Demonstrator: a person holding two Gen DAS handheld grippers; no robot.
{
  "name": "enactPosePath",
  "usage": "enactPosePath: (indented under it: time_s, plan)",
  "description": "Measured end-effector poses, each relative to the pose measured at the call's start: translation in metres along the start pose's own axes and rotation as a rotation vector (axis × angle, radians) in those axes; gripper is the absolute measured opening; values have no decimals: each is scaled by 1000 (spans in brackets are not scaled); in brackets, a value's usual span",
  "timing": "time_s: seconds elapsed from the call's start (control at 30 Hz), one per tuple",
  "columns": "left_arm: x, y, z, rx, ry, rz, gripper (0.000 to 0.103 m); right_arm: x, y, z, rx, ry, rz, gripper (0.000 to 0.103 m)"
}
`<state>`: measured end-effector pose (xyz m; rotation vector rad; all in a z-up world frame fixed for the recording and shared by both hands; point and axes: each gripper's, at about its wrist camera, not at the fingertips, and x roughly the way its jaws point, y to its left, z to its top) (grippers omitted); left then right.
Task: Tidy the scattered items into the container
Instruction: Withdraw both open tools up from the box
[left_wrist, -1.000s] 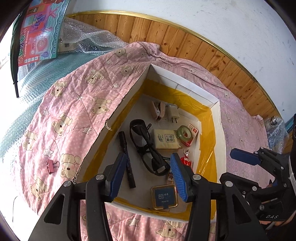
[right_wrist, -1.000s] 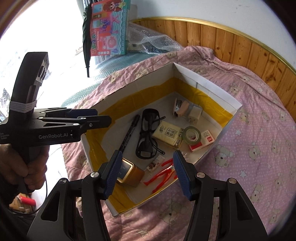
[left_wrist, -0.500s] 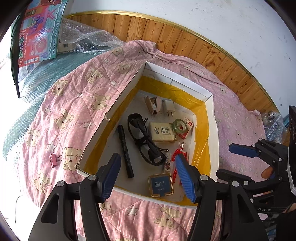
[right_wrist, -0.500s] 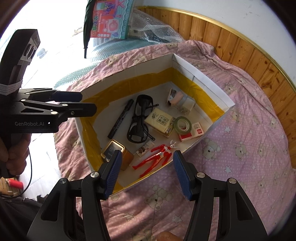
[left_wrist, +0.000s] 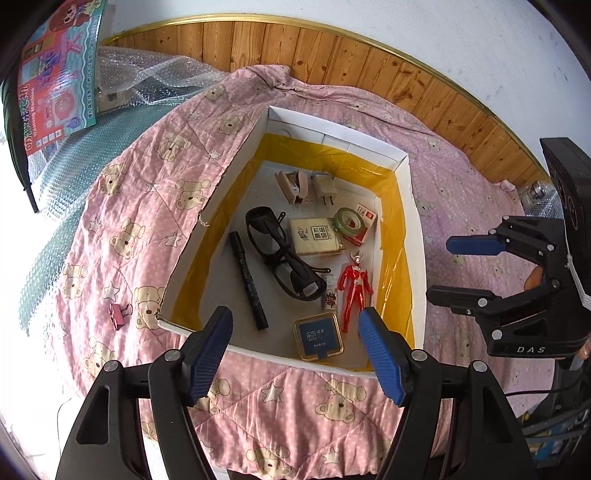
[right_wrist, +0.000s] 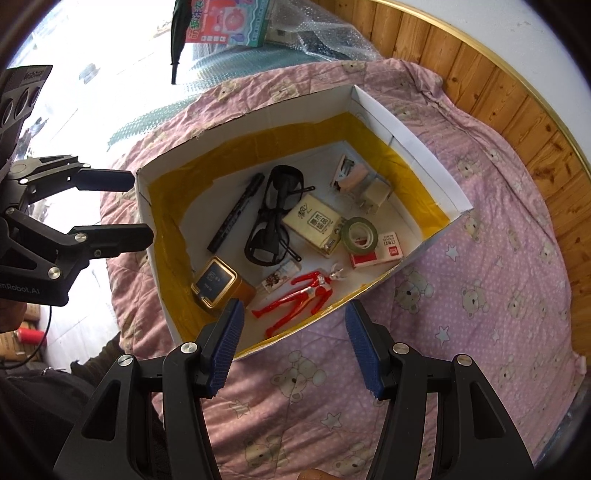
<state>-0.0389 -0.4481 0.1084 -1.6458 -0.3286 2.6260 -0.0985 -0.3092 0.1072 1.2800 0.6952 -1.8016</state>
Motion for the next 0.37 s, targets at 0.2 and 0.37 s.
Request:
enactPosePath:
  time_s: [0.2, 0.37]
  plan:
    - [4, -4, 2, 16, 51, -33, 72, 7, 2, 8, -28, 48, 9, 60]
    - [6, -8, 2, 30, 62, -44, 72, 7, 8, 10, -49, 53, 7, 60]
